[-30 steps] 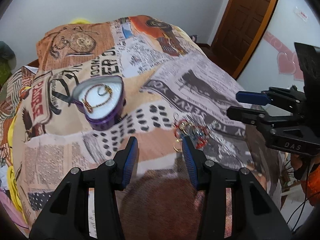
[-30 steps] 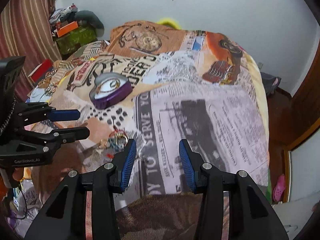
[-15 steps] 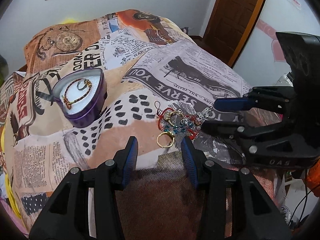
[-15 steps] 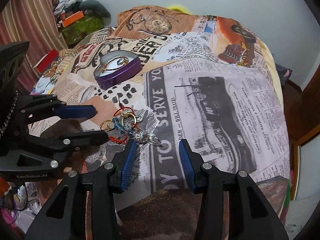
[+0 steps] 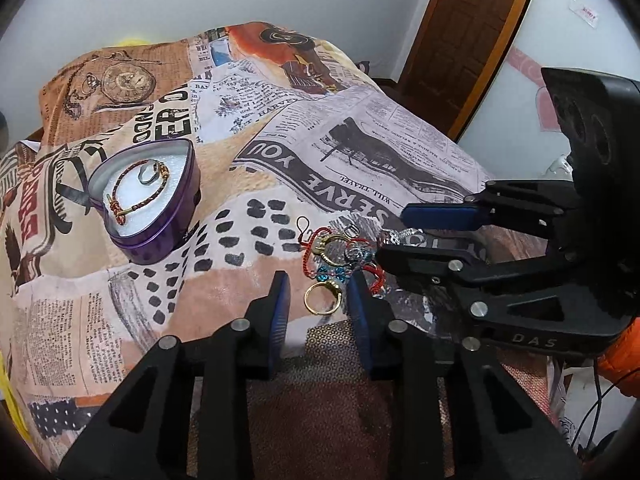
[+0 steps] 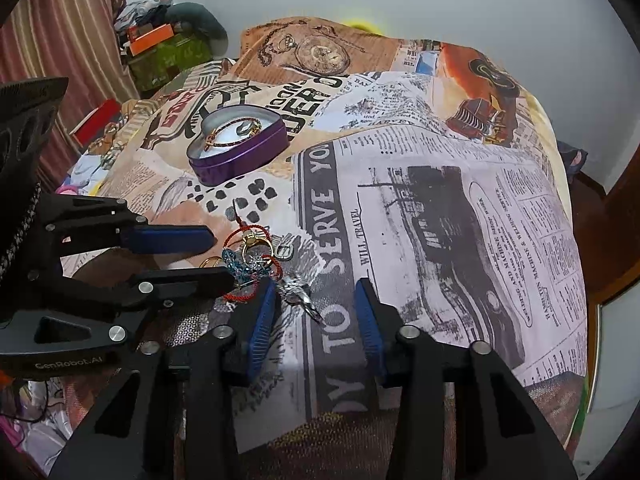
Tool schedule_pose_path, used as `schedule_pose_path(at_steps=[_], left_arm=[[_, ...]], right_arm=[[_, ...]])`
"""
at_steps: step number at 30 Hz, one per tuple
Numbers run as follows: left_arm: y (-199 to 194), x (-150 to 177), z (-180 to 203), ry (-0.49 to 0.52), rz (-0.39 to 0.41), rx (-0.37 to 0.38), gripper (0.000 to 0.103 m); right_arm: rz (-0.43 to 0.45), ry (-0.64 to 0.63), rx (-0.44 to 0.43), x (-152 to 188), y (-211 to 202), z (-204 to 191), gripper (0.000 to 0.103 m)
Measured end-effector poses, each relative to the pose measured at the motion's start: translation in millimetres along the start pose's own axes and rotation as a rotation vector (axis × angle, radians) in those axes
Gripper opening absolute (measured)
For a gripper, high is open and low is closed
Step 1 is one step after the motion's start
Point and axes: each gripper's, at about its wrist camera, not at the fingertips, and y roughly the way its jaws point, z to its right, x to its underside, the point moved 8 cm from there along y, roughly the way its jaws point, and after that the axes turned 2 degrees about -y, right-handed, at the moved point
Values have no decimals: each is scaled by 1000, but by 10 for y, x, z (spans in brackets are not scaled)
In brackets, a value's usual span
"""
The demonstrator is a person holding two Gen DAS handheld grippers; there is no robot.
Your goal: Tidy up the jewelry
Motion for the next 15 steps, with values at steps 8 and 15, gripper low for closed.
schedule_pose_path(at_steps=[8,15], left_arm=[[14,-10,-19,-21,18,-30,16],[-88,-1,-28,-41,28,-29,7]], right_arm=[[4,12,-14,-17,3,-8,14],[14,28,-14,-10,-71,6,14]])
